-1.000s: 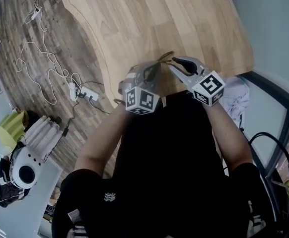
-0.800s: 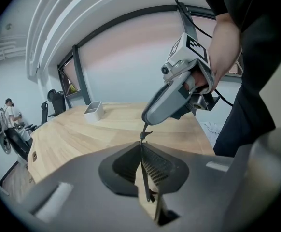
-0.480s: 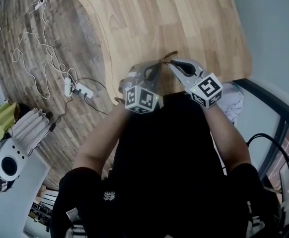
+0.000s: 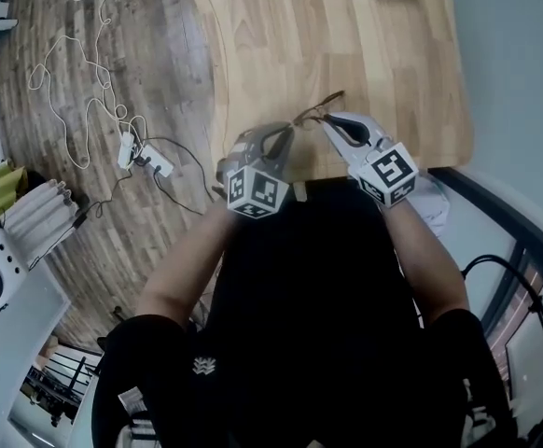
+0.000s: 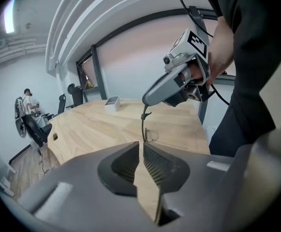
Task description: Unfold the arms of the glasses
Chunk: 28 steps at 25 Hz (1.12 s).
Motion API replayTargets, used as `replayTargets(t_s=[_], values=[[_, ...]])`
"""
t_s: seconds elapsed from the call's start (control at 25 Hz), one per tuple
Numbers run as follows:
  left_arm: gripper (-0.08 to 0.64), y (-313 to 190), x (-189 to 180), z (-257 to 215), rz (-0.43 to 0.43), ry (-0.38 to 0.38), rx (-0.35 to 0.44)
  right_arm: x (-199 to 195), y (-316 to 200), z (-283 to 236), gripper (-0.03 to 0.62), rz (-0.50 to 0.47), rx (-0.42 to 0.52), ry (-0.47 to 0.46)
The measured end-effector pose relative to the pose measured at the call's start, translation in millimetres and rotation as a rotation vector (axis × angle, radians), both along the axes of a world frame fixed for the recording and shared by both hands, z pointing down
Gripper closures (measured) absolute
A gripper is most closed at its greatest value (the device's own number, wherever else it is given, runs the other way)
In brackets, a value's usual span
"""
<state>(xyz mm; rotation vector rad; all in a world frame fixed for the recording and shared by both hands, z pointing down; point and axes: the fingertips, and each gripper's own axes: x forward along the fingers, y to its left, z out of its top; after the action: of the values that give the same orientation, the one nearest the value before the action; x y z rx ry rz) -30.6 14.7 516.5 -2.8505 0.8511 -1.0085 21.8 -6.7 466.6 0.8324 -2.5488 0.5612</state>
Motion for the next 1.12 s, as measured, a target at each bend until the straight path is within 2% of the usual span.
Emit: replayTargets(t_s=[0.32,0.52,1.12], values=[[0.526,6,-22,-11,-0.078,0.028,0.017,-24,16,-8,0.571,-0.099,0.049,0.065],[0.526,9,-31,-11,-0.115,0.04,0.02,-38,22,-13,0.571,-0.143,0.062,0.074],[0.525,22,-41,-14,-0.149,0.049,0.017,-66,56,-8,0.566,-0.299,-0.015,0.04]])
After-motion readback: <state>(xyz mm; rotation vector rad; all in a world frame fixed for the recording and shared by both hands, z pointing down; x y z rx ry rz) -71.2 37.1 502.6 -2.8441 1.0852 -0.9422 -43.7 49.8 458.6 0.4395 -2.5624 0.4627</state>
